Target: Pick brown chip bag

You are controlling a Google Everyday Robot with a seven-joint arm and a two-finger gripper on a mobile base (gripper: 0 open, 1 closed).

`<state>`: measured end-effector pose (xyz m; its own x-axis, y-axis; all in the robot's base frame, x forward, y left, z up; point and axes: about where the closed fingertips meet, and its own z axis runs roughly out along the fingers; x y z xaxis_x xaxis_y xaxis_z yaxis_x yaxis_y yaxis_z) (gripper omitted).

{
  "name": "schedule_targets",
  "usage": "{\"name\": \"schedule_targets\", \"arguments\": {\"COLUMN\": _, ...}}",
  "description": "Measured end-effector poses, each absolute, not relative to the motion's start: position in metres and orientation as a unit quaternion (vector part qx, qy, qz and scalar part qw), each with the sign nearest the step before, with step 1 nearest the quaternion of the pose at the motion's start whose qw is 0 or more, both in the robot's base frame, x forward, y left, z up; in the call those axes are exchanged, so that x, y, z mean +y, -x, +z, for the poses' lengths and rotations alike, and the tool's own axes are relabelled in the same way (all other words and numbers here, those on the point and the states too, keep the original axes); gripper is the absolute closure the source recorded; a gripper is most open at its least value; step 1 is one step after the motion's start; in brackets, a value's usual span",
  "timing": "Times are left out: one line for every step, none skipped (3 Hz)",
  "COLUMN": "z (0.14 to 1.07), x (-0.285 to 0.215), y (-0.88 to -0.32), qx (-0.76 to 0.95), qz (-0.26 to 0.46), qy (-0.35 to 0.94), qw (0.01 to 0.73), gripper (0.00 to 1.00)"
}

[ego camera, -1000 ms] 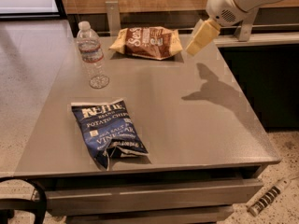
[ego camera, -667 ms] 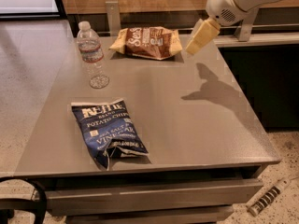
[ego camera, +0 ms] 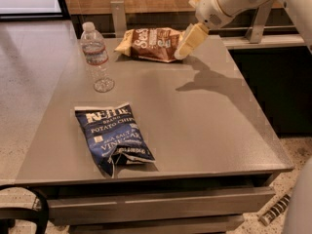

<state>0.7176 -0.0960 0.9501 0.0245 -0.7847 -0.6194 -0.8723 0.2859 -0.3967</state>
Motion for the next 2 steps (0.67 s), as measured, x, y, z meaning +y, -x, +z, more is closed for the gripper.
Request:
{"name": "schedule_targets", "arguments": {"z": 0.923, "x": -0.079, "y": -0.743, "qx": 0.700, "qz": 0.070, "qy": 0.601, "qw": 0.379, "gripper": 0.00}}
{"name": "schedule_targets", "arguments": {"z": 0.895, "x": -0.063, "y": -0.771, "qx": 0.702, "qz": 0.078, "qy": 0.609, "qw": 0.361, "gripper": 0.00}}
